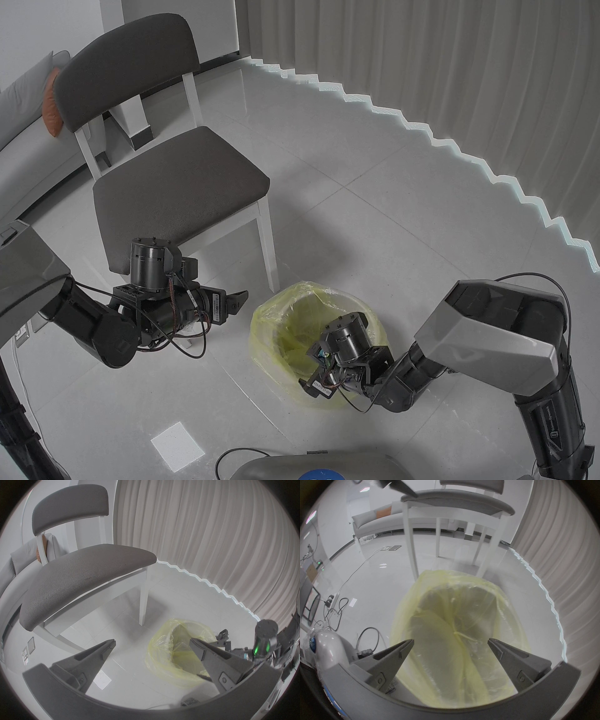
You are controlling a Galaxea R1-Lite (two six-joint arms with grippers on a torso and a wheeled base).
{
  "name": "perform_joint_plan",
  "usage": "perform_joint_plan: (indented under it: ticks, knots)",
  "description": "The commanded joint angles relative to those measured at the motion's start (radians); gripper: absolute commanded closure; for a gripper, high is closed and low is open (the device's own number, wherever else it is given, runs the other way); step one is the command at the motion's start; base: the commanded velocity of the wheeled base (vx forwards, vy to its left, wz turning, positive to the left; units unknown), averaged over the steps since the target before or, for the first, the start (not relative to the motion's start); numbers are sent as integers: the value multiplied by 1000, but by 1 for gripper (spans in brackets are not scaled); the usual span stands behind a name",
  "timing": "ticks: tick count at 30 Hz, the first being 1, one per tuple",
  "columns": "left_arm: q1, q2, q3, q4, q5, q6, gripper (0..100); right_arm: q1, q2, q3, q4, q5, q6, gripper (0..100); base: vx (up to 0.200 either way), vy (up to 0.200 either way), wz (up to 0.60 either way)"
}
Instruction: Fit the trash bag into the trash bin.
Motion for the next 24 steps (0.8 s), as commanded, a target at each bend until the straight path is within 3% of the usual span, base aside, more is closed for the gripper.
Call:
perform_joint_plan:
  ticks: [1, 15, 24]
  knots:
    - [-3, -3, 20, -2, 0, -1, 0, 48, -17, 43, -2, 0, -1, 0, 0, 0, 0]
    - [-38, 25, 52, -3, -7, -18, 0, 89, 26, 46, -2, 0, 6, 0, 0, 0, 0]
    - [-113, 169, 78, -88, -1, -31, 0, 122, -100, 125, -1, 14, 73, 0, 0, 0, 0]
